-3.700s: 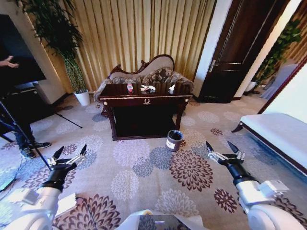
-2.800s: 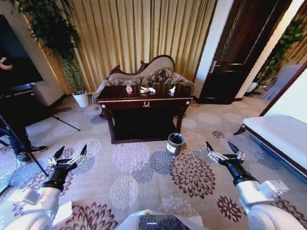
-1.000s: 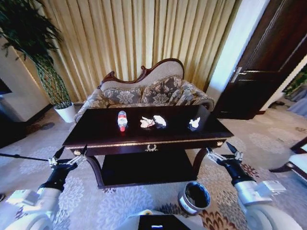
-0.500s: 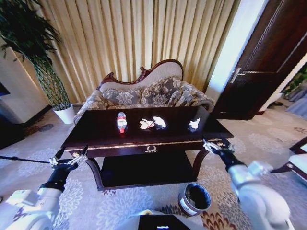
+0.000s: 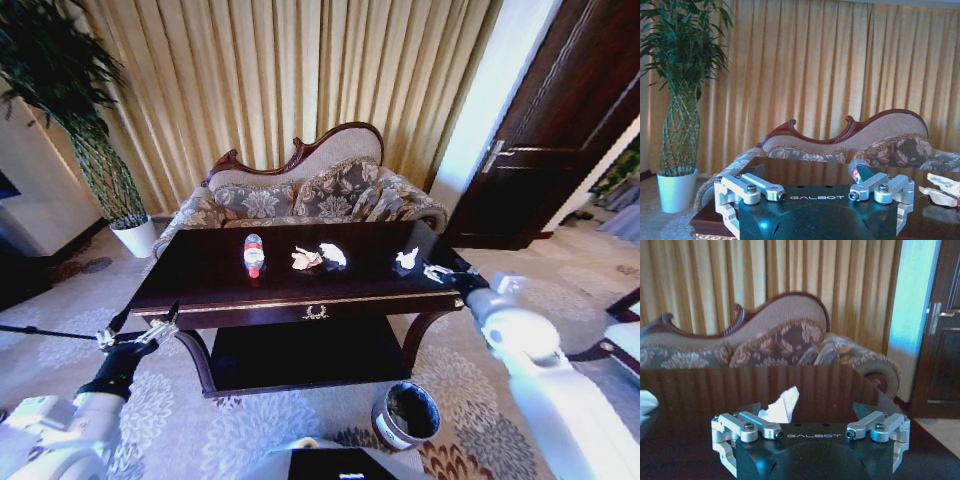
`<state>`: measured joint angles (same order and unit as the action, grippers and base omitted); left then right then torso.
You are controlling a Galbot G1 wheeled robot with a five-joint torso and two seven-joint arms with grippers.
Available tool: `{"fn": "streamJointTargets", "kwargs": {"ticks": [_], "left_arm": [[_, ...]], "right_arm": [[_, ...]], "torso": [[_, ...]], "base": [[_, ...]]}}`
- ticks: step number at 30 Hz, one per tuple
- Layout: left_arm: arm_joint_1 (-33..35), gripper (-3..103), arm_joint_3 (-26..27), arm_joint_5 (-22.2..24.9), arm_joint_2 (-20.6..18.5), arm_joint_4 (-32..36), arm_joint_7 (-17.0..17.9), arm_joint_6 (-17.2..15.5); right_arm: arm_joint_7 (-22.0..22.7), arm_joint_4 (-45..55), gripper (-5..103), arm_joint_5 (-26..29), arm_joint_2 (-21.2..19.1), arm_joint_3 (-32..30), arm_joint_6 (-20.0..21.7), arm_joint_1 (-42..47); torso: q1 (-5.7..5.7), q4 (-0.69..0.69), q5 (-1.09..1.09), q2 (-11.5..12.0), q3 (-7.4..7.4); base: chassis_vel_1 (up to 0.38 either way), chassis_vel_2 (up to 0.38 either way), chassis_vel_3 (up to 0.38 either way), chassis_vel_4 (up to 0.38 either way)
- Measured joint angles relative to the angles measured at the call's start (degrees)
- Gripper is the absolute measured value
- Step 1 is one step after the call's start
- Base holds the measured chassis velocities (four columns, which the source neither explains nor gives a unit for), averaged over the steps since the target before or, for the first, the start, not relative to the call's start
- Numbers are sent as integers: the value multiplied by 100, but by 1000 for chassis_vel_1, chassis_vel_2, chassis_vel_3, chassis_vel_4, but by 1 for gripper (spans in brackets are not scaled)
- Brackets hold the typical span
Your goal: Move to the front of the table and place the trash on the table into the trash bin.
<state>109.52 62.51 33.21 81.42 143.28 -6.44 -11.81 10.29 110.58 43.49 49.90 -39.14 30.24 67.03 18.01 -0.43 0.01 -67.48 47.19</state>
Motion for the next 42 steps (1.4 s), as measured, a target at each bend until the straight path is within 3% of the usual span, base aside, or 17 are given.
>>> {"fn": "streamJointTargets", "kwargs": {"ticks": [13, 23, 26, 29, 32, 34, 35, 42], "left_arm": [[-60, 100, 71, -12, 130, 0, 21, -33], [-116, 100, 51, -17, 151, 0, 22, -51], [-124, 100, 51, -14, 151, 0, 22, -51], [-148, 100, 54, -8, 143, -1, 23, -51], [-154, 100, 56, -5, 133, -2, 24, -51], [-161, 100, 63, 3, 112, -2, 27, -51], [-182, 100, 40, 7, 106, -3, 32, -72], [-282, 100, -49, -4, 84, -4, 42, -158]], "right_arm": [[143, -1102, 100, -187, 32, 1496, 144, -1541], [158, -1349, 101, -405, 107, 1726, 147, -1672], [156, -1350, 97, -406, 120, 1747, 147, -1669], [153, -1338, 83, -407, 147, 1780, 147, -1650], [153, -1321, 78, -407, 147, 1783, 147, -1641], [152, -1308, 66, -407, 135, 1781, 142, -1620], [148, -1293, 50, -405, 96, 1744, 129, -1585], [142, -1275, 28, -382, 12, 1685, 111, -1559]], "torso": [[-1, 1, -1, 0, -1], [-1, -1, -1, -1, -1], [-1, 0, -2, -1, -1], [-1, 0, -1, -1, -1], [-1, 0, -2, -1, -1], [-1, 0, -1, -1, -1], [-1, 0, -1, -1, -1], [-1, 0, -1, -1, -1]], "base": [[0, 0, 0, 0], [0, 0, 0, 0], [0, 0, 0, 0], [0, 0, 0, 0], [0, 0, 0, 0], [0, 0, 0, 0], [0, 0, 0, 0], [0, 0, 0, 0]]}}
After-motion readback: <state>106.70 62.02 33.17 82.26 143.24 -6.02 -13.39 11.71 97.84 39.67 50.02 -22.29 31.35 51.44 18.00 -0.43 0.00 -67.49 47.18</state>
